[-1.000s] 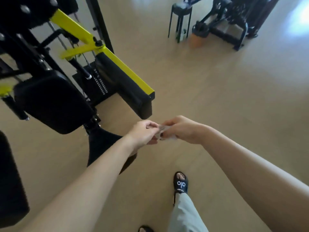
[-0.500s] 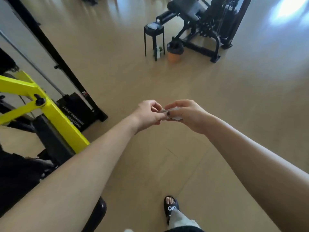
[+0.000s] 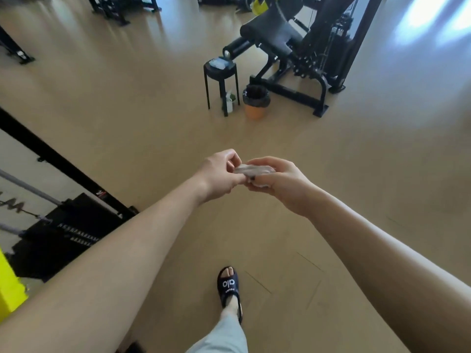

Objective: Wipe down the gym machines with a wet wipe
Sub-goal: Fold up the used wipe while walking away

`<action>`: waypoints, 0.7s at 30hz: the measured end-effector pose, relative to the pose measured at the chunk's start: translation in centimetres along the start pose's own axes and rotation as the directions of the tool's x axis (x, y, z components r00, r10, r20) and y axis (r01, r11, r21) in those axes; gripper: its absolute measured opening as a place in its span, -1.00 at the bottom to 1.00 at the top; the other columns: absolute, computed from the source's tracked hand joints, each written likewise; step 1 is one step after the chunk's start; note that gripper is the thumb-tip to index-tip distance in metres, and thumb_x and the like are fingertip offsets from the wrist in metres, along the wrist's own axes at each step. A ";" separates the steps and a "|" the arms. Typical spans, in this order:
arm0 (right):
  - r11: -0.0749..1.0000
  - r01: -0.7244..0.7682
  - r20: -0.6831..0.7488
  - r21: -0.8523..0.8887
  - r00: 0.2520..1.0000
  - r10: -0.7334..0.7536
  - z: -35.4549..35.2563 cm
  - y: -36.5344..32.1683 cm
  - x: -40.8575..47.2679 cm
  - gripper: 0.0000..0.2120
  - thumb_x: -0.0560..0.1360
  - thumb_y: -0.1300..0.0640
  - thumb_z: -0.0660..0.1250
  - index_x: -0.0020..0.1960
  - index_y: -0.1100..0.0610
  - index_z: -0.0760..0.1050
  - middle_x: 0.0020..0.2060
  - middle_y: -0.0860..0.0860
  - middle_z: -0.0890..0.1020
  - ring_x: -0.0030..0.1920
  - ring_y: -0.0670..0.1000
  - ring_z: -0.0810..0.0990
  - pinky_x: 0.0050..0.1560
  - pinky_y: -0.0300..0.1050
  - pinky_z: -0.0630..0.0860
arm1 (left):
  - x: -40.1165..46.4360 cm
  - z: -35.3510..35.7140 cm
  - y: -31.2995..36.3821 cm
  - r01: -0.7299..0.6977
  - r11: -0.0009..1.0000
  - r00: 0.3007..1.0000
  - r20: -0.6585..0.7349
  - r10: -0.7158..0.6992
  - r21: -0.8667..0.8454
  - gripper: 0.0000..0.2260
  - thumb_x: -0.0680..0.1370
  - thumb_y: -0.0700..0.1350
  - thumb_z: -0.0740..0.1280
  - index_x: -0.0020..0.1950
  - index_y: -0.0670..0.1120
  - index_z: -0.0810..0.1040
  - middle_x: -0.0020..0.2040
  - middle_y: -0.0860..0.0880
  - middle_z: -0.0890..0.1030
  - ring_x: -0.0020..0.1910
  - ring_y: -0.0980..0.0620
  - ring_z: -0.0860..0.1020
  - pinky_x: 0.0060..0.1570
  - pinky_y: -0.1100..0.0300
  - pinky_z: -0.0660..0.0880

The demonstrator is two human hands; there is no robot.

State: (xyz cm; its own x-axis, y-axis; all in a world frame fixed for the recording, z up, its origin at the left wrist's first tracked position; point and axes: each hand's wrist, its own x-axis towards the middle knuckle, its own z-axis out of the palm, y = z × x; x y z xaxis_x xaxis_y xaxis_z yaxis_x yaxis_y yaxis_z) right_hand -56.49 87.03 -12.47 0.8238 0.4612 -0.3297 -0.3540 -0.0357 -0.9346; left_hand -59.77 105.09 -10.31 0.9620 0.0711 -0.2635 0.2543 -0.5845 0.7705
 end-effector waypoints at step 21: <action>0.996 -0.036 -0.352 -0.085 0.936 0.004 -17.3 -16.5 45.5 -0.81 0.48 0.39 0.38 0.06 0.21 0.61 -0.02 0.19 0.66 -0.16 0.08 0.70 0.03 0.00 0.69 | 52.0 -9.9 6.7 -0.042 0.997 0.996 0.082 0.036 0.068 -0.86 0.51 -0.03 0.46 -0.02 0.10 0.53 -0.03 0.02 0.60 -0.09 -0.01 0.62 -0.02 -0.05 0.65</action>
State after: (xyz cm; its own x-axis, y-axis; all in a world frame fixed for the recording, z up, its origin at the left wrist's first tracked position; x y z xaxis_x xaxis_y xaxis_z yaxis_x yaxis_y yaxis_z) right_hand -5.54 93.27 -14.39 0.9256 0.1198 -0.3590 -0.3443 -0.1270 -0.9302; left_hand -7.02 112.90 -13.07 0.9593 -0.0165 -0.2819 0.2062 -0.6409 0.7394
